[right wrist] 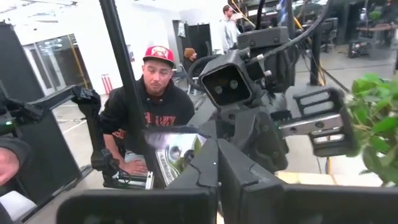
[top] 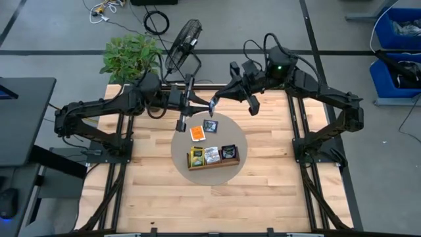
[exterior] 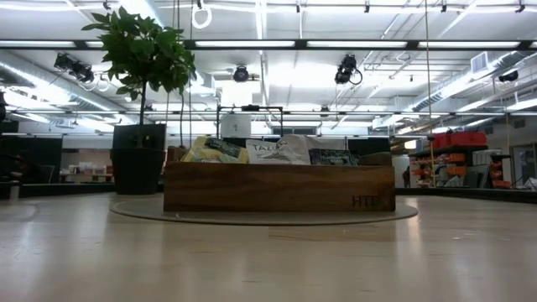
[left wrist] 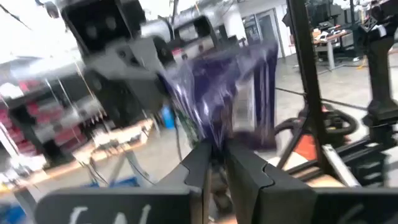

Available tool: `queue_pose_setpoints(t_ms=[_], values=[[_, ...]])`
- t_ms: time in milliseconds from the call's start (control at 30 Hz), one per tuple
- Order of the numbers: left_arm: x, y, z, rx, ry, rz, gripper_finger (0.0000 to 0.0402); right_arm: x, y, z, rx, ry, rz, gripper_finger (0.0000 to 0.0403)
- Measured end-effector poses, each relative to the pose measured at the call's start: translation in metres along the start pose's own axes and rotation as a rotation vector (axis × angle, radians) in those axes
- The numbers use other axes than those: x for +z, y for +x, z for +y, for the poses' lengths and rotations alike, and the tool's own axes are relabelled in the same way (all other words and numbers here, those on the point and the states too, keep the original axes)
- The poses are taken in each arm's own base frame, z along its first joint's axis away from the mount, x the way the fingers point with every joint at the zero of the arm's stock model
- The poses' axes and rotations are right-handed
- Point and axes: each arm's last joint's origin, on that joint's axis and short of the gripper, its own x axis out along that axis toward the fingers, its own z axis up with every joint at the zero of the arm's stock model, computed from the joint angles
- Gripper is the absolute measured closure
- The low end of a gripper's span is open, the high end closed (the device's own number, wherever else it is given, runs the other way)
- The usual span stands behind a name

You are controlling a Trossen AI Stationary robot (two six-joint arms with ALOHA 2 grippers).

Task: Pick & Place Tea
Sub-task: Put the violet tea bag into the right section of the wooden organizer

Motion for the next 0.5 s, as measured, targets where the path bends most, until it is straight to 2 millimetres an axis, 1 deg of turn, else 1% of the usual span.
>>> queue_pose_setpoints(t_ms=[167,233,367,433,500], values=[[-0.009,0.0,-0.002,-0.005,-0.156,0.093,0.0352,0.008,-0.019,0.003,-0.039,-0.016,-0.005,0.0402],[-0.014,-0.001,-0.004,0.0,-0.224,0.14,0.0351,0.007,-0.025,0.003,-0.083,-0.02,0.026,0.0402],[-0.024,-0.003,-0.005,0.052,-0.419,0.248,0.0351,-0.003,-0.043,0.007,-0.251,-0.045,0.179,0.0403],[-0.027,-0.004,-0.005,0.12,-0.48,0.287,0.0351,-0.013,-0.048,0.006,-0.343,-0.044,0.289,0.0403],[-0.028,-0.004,-0.003,0.194,-0.499,0.295,0.0351,-0.024,-0.049,0.005,-0.406,-0.03,0.405,0.0403]])
